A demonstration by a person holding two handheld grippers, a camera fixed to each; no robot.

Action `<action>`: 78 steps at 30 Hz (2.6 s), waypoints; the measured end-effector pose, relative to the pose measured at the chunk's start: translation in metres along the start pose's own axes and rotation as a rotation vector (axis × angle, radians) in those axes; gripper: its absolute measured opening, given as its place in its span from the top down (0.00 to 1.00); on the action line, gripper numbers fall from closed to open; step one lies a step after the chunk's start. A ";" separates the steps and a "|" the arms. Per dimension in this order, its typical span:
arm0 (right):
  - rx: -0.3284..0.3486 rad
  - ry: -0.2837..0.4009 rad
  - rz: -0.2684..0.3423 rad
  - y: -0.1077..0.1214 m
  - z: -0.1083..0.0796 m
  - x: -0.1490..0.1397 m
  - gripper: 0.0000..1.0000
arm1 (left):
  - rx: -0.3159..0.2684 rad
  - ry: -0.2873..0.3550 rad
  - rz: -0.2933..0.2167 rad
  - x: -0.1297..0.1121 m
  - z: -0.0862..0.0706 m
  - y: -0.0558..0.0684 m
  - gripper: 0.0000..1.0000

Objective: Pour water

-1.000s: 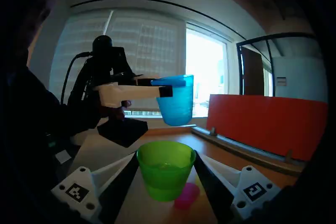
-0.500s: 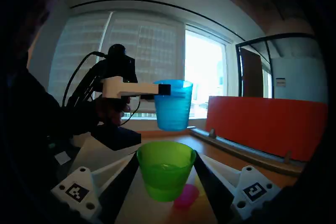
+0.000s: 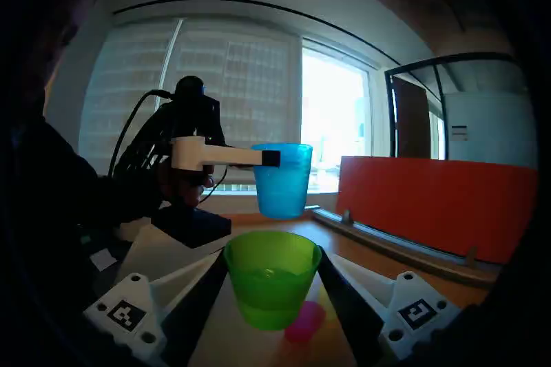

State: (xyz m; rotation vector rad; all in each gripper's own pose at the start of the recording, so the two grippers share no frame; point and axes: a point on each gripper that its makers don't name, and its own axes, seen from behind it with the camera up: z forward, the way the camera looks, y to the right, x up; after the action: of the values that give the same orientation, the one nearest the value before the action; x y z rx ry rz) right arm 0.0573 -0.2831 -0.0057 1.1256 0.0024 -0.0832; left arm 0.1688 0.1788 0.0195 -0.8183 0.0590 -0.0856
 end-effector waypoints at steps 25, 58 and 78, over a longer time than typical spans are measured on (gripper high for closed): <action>0.006 -0.123 0.015 0.006 -0.013 -0.032 0.08 | -0.006 -0.163 0.054 -0.072 -0.015 -0.003 0.12; 0.008 -0.300 0.031 0.014 -0.033 -0.090 0.07 | -0.116 -0.423 0.168 -0.180 -0.017 0.033 0.12; 0.010 -0.396 0.032 0.019 -0.042 -0.118 0.07 | -0.179 -0.567 0.168 -0.235 -0.027 0.041 0.11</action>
State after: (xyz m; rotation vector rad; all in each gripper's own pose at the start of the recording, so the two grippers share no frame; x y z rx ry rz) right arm -0.0578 -0.2290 -0.0018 1.1036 -0.3691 -0.2767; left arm -0.0652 0.2110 -0.0245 -0.9872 -0.4042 0.3156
